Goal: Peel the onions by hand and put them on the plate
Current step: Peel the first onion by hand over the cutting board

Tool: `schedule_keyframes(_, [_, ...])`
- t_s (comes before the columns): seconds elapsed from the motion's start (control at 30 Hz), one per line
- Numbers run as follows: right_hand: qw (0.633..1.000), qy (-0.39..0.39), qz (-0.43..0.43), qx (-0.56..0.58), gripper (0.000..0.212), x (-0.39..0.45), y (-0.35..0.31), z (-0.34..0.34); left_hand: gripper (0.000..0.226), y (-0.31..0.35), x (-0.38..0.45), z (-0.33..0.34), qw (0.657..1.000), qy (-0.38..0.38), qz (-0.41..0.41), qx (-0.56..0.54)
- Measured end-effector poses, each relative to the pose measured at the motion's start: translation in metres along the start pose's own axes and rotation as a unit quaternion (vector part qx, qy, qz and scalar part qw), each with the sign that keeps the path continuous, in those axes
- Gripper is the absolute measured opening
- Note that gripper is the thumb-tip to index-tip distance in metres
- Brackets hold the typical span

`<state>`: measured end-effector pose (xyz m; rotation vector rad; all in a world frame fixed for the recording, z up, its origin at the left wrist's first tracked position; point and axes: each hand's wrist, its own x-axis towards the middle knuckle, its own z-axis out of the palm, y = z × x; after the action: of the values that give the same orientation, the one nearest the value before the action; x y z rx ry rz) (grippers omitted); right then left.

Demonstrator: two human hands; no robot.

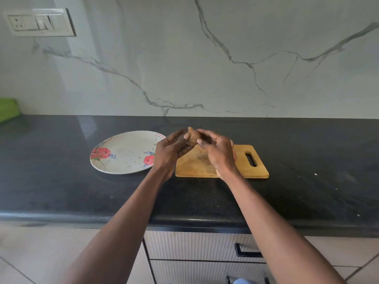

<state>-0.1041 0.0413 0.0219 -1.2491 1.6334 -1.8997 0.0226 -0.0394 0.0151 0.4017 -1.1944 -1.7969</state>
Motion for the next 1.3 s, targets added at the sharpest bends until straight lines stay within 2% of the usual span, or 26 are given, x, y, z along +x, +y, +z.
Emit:
schedule_keyframes(0.13, [1.000, -0.007, 0.011, 0.005, 0.031, -0.004, -0.005, -0.002, 0.037, 0.005, -0.003, 0.002, 0.999, -0.028, -0.036, 0.002])
schedule_keyframes(0.23, [0.999, 0.010, 0.034, 0.034, 0.021, -0.004, -0.010, -0.003, 0.037, 0.006, -0.003, 0.003, 0.998, -0.043, -0.038, 0.013])
schedule_keyframes(0.43, [0.997, 0.029, 0.061, 0.042, 0.016, 0.001, -0.012, -0.003, 0.043, 0.001, -0.002, 0.002, 0.995, -0.083, -0.049, 0.036])
schedule_keyframes(0.6, [0.994, 0.031, 0.086, 0.060, 0.008, 0.001, -0.014, -0.006, 0.032, 0.006, -0.003, 0.006, 0.994, -0.087, -0.063, 0.017])
schedule_keyframes(0.73, [0.992, 0.005, 0.109, 0.068, 0.011, 0.003, -0.015, -0.007, 0.039, 0.005, -0.002, 0.004, 0.994, -0.070, -0.084, -0.019])
schedule_keyframes(0.8, [0.992, 0.002, 0.113, 0.058, 0.010, 0.004, -0.015, -0.007, 0.028, 0.004, -0.001, 0.001, 0.994, -0.066, -0.090, -0.019])
schedule_keyframes(0.87, [0.993, 0.013, 0.111, 0.042, 0.012, 0.004, -0.016, -0.007, 0.017, 0.004, 0.000, -0.002, 0.994, -0.054, -0.094, -0.020])
schedule_keyframes(0.97, [0.995, 0.032, 0.094, 0.013, 0.008, 0.002, -0.016, -0.006, 0.018, 0.005, -0.001, 0.000, 0.994, -0.039, -0.096, -0.018])
schedule_keyframes(1.03, [0.997, 0.036, 0.063, -0.042, 0.004, 0.000, -0.015, -0.003, 0.019, 0.005, -0.003, 0.003, 0.994, -0.031, -0.102, -0.015])
schedule_keyframes(1.1, [0.992, 0.031, 0.031, -0.118, 0.010, -0.002, -0.015, -0.001, 0.019, 0.005, -0.004, 0.005, 0.993, -0.030, -0.109, -0.011])
schedule_keyframes(1.17, [0.981, 0.029, 0.016, -0.189, 0.015, -0.004, -0.018, 0.000, 0.019, 0.005, -0.006, 0.005, 0.993, -0.041, -0.113, -0.008])
schedule_keyframes(1.3, [0.974, 0.025, 0.011, -0.224, 0.017, -0.005, -0.017, -0.002, 0.028, 0.006, -0.010, 0.007, 0.992, -0.076, -0.099, 0.000])
